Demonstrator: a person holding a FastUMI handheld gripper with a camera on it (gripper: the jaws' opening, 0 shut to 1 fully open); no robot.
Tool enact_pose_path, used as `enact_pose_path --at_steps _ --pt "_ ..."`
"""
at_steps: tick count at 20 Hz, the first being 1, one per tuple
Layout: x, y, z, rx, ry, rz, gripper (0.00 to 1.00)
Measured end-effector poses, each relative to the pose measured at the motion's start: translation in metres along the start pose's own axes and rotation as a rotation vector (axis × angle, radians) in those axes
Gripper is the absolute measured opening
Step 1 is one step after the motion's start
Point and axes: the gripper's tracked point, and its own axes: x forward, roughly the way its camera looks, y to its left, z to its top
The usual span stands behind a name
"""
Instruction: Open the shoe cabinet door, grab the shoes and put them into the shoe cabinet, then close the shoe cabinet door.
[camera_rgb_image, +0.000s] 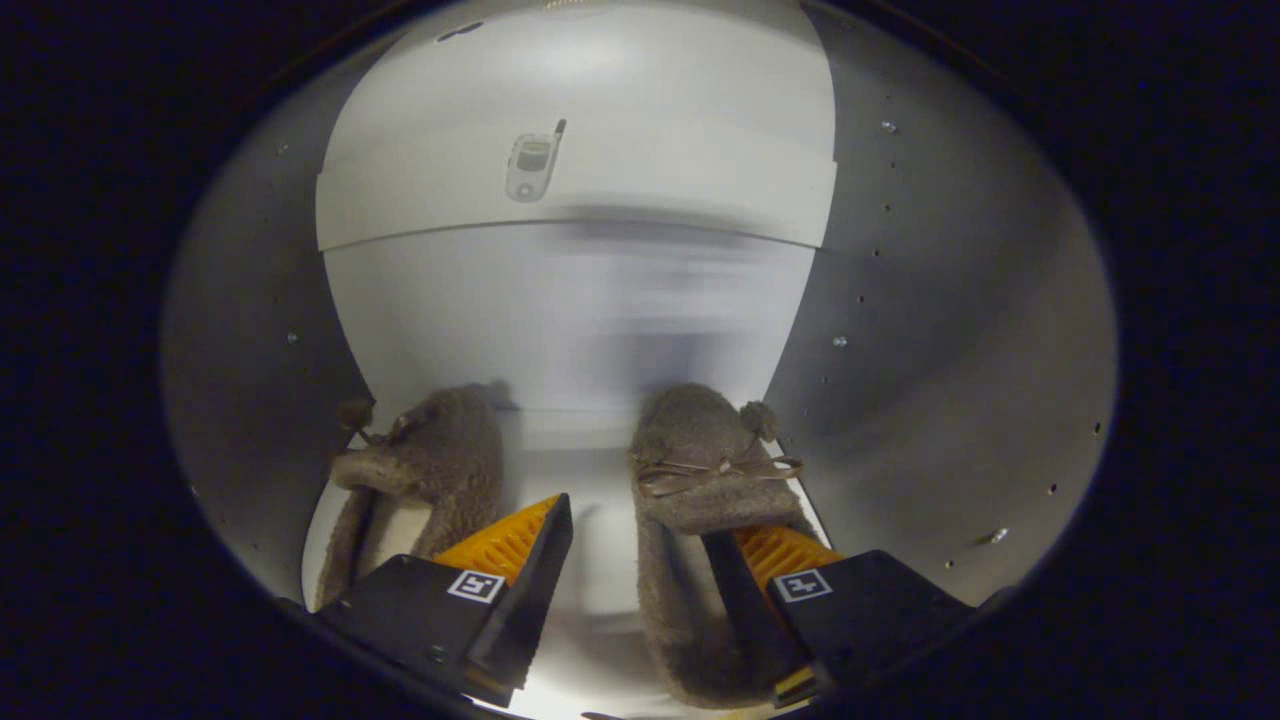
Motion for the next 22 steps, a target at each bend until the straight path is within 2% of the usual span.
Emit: enact_pose_path --at_steps 5,10,15,22 --pt "-0.040 -0.008 0.005 0.015 -0.044 -0.008 0.87" --pt "-0.104 -0.005 0.010 0.037 -0.129 0.008 0.91" --pt "-0.192 0.001 0.001 0.055 -0.226 0.027 0.98" --pt "-0.326 -0.004 -0.034 0.126 -0.315 0.045 0.98"
